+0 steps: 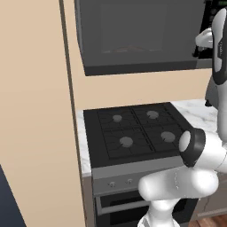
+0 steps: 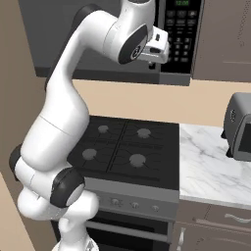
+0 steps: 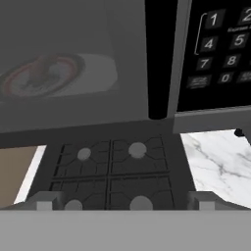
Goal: Retrieve the reheated potato from the microwave, then place the potato, cheese, and condiment on the cutting board.
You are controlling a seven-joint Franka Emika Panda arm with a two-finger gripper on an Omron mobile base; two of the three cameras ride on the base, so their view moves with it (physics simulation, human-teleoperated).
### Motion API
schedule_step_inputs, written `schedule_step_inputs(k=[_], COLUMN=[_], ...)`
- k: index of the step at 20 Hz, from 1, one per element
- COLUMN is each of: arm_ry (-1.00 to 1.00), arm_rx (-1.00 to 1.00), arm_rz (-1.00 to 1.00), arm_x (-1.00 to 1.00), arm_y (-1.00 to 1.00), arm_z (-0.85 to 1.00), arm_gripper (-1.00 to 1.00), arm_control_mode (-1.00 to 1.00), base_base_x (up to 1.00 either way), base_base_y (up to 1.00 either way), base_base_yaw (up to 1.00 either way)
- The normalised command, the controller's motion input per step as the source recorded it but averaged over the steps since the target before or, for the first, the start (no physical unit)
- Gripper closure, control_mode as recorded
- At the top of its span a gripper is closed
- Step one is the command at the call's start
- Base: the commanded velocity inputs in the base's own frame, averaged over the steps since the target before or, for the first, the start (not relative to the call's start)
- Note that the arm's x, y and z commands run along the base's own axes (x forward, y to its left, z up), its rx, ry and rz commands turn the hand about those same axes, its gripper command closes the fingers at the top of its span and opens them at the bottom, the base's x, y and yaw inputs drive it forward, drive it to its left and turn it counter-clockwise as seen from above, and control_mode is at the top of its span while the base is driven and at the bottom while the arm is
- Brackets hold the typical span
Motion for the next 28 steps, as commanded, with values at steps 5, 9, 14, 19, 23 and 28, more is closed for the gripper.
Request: schedule_step_inputs(k=[5,9,14,19,23,28], arm_ry=[-0.04,-0.06,-0.10,-0.10,-0.06,-0.01], arm_rx=[0.00,0.00,0.00,-0.01,-0.02,-0.04], arm_rz=[0.09,0.10,0.05,0.01,0.00,-0.01], arm_x=[0.17,0.17,0.19,0.21,0.25,0.33], arm_y=[-0.02,-0.01,0.00,0.00,0.00,0.00], arm_z=[0.00,-0.01,-0.05,-0.10,-0.10,-0.09], arm_gripper=[-1.00,-1.00,-1.00,-1.00,-1.00,-1.00], arm_control_mode=[-1.00,-1.00,-1.00,-1.00,-1.00,-1.00], base_base_x=[0.00,0.00,0.00,0.00,0.00,0.00], base_base_y=[0.00,0.00,0.00,0.00,0.00,0.00], base_base_yaw=[0.00,0.00,0.00,0.00,0.00,0.00])
